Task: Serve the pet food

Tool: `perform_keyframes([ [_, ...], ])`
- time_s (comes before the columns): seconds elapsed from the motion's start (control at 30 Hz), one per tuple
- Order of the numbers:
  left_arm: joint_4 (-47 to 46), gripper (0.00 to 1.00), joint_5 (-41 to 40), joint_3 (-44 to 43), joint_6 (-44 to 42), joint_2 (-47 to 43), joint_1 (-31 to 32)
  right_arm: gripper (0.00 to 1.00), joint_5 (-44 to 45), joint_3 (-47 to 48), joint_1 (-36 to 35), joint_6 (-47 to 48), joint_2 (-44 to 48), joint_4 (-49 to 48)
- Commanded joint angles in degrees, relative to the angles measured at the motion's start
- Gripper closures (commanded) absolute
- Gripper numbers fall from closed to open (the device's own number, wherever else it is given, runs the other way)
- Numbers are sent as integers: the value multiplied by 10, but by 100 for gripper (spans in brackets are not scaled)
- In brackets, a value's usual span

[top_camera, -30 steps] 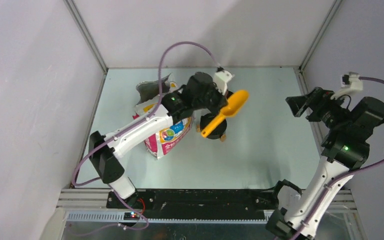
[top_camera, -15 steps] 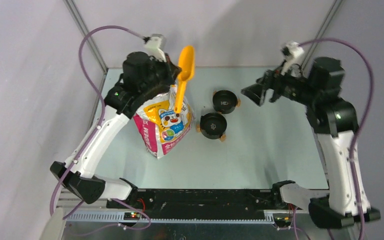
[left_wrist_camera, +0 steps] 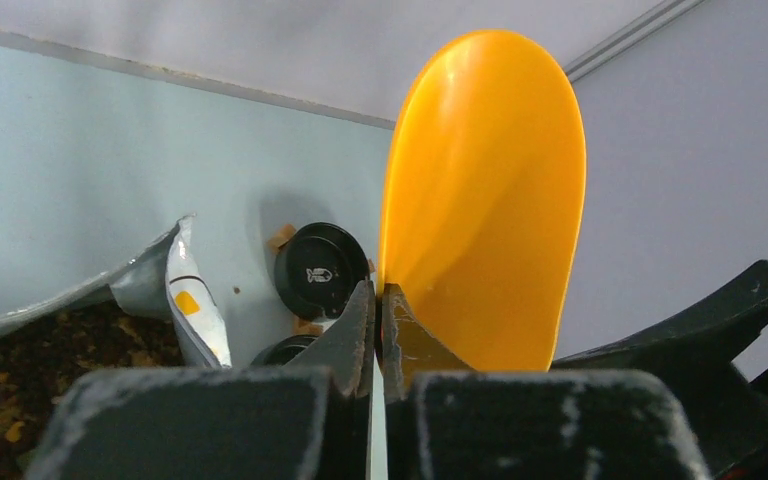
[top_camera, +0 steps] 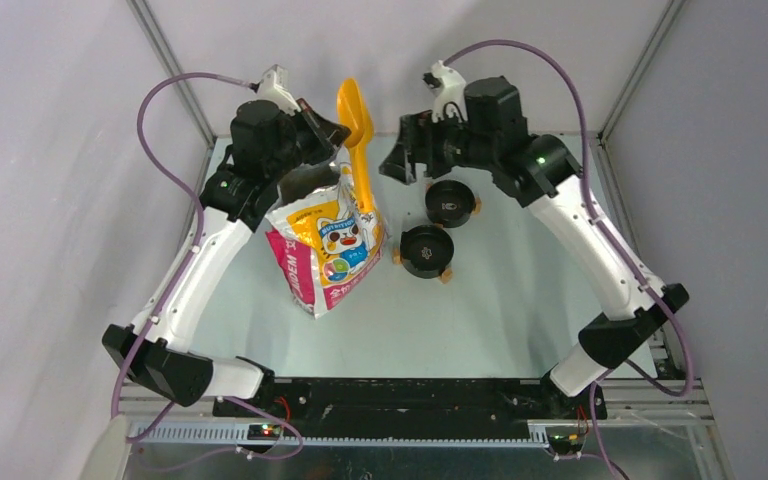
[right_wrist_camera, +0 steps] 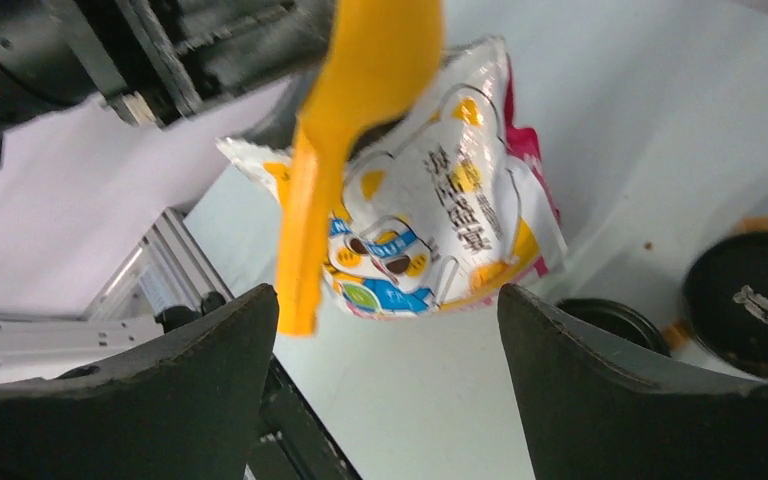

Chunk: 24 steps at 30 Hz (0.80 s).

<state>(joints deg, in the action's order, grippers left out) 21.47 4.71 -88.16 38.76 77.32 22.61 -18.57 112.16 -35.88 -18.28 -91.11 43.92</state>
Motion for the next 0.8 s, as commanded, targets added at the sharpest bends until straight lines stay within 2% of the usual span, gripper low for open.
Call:
perform_keyframes([
  [0.0,-31,100,14,-11,43,-2,-2,17,46,73,-45,-29,-32,-38],
  [0.13,-36,100,34,-3,78,-10,-7,25,110,99,-85,-46,-68,-30],
  [0.27,-63,100,85,50,167,-35,-35,29,154,105,-110,-37,-89,-26],
  [0.5,-77,100,101,90,192,-64,-65,35,199,86,-144,-15,-97,-19],
  [0.77,-79,100,112,117,205,-91,-73,43,208,99,-168,9,-125,-19],
])
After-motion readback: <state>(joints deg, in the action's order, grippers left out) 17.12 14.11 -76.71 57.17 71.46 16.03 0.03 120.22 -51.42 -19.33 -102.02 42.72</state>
